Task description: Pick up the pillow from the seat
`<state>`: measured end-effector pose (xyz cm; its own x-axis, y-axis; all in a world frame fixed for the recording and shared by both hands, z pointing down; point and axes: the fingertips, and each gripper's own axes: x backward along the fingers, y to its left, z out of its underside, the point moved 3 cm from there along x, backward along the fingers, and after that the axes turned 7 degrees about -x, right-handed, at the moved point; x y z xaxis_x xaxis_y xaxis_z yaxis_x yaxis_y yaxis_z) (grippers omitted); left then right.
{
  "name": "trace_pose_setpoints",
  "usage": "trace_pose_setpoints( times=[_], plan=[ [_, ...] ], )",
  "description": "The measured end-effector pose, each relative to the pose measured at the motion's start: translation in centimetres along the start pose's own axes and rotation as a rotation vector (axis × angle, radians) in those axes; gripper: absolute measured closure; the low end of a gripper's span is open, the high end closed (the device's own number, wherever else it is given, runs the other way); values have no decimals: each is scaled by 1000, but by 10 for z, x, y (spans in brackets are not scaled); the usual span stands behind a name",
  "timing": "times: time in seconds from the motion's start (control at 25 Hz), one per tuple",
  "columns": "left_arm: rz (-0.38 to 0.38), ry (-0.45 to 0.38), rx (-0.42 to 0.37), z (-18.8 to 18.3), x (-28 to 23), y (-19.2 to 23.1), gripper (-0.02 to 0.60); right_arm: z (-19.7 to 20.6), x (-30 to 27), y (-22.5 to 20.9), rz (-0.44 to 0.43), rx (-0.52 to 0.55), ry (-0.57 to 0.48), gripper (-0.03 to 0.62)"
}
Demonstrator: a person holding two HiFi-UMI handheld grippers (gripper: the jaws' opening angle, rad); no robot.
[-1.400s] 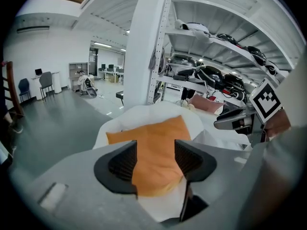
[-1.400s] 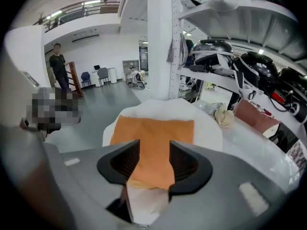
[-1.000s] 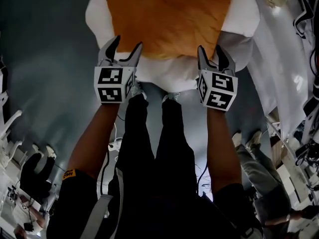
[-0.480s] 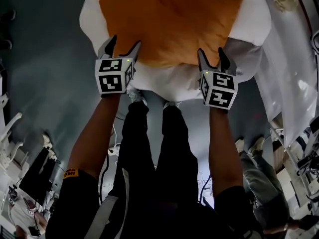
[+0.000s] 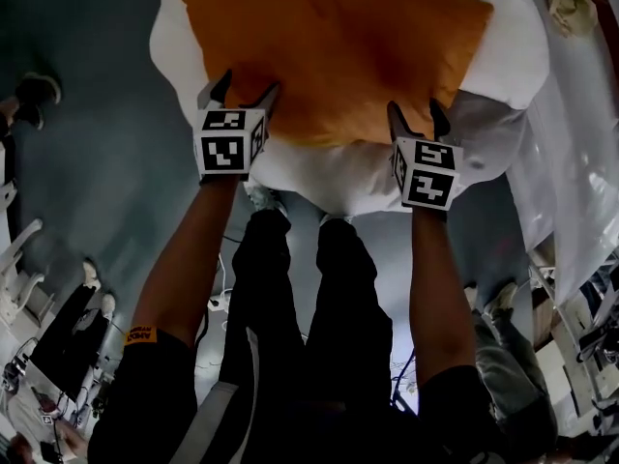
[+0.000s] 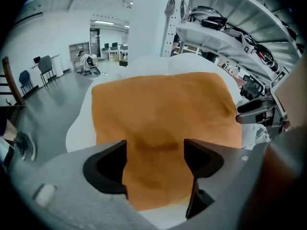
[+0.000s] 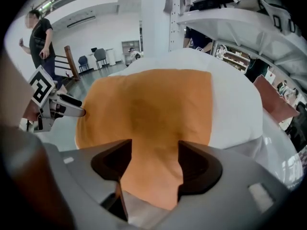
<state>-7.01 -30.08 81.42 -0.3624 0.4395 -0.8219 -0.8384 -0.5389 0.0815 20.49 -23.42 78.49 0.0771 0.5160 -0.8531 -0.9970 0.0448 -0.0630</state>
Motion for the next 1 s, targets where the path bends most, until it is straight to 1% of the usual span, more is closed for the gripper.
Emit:
trace_pose_setpoints(
  times=[0.28, 0.4, 0.6, 0.72, 1.0],
  plan=[
    [-1, 2, 6, 5, -18, 2, 201, 5, -21, -3, 12, 22, 5, 290],
    [12, 10, 4, 6, -25, 0, 201, 6, -26, -4, 18, 29, 12, 292],
    [1, 9, -11, 6, -35, 3, 216, 5, -34, -6, 34, 32, 19, 316],
    [4, -3, -8, 5, -38, 2, 254, 3, -39, -5, 38, 24, 20, 328],
    [-1, 1, -6, 2, -42, 3, 377, 1, -47, -1, 51, 16, 33, 362]
  ],
)
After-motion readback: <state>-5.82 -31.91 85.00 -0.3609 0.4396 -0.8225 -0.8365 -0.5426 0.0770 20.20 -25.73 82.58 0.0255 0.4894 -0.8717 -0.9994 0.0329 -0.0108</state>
